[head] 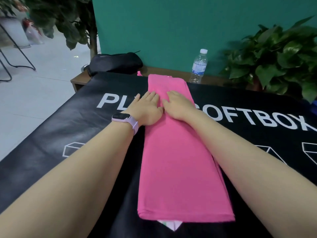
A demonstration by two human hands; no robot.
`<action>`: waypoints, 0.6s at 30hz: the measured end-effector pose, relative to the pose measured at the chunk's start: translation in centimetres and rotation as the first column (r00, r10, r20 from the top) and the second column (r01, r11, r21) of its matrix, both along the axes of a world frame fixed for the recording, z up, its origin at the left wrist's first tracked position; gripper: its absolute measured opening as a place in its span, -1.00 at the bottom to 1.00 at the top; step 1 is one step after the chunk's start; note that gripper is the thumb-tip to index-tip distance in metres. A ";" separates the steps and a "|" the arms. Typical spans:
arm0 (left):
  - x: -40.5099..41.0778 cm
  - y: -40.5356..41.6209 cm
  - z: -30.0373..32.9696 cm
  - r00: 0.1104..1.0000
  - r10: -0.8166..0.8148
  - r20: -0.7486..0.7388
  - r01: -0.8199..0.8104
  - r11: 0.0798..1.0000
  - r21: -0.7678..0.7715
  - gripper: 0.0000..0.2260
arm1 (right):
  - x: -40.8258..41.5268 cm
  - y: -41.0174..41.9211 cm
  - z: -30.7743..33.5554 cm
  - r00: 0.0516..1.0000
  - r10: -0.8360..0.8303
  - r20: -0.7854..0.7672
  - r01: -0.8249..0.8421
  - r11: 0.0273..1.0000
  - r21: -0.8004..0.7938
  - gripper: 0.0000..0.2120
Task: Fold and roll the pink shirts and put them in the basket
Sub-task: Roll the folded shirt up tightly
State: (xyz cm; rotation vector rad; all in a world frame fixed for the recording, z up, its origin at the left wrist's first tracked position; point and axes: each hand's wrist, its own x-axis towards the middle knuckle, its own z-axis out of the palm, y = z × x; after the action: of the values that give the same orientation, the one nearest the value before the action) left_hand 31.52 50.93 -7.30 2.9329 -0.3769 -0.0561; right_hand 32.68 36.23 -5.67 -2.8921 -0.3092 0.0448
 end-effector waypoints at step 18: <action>-6.2 1.0 1.4 0.997 -0.076 -0.008 0.069 0.941 -0.332 -0.70 | -12.7 -3.3 -0.7 0.974 0.226 -0.025 -0.227 0.971 -0.071 -0.35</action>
State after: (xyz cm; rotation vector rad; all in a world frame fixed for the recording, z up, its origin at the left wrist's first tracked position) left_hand 25.33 51.92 -5.87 2.5839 -0.4438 -0.0301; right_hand 19.98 32.92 -6.38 -2.9120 -0.6469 0.1218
